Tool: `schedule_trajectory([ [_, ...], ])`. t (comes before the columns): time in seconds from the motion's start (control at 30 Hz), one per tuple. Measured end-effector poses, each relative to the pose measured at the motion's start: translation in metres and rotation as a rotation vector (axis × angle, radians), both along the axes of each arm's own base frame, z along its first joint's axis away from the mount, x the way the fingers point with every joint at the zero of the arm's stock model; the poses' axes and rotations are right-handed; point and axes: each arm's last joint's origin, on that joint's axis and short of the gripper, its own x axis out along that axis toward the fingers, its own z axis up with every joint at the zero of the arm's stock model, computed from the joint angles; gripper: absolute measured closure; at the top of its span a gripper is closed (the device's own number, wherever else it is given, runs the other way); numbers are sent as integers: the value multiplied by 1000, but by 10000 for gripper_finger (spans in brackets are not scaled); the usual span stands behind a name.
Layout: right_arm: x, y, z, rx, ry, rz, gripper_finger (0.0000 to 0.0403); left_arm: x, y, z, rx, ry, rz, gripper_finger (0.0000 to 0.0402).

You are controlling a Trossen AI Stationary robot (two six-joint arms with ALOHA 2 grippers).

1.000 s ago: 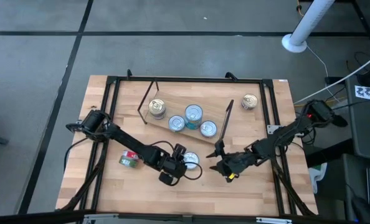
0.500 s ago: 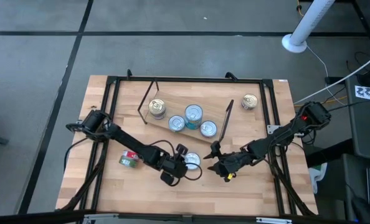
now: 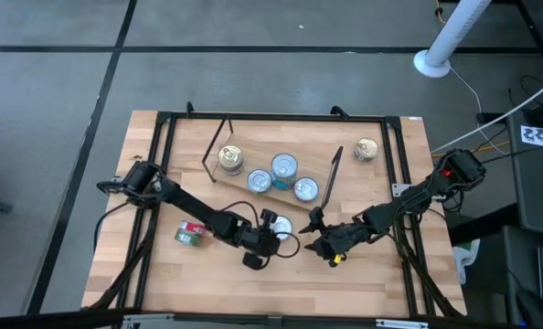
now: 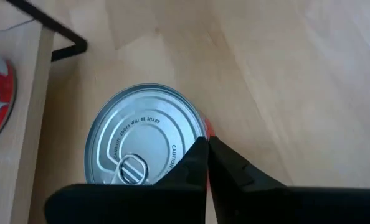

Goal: Stack canned seafood by type on shelf
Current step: Stack the red tuna can on top of the red tuna can on the shelf

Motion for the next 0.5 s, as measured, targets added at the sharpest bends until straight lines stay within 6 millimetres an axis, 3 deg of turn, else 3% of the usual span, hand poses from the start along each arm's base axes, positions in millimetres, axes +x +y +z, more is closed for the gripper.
schedule_trajectory([
  [0.5,1,-2,-1,-43,-20,-53,155,18,9,20,-171,-97,210,401],
])
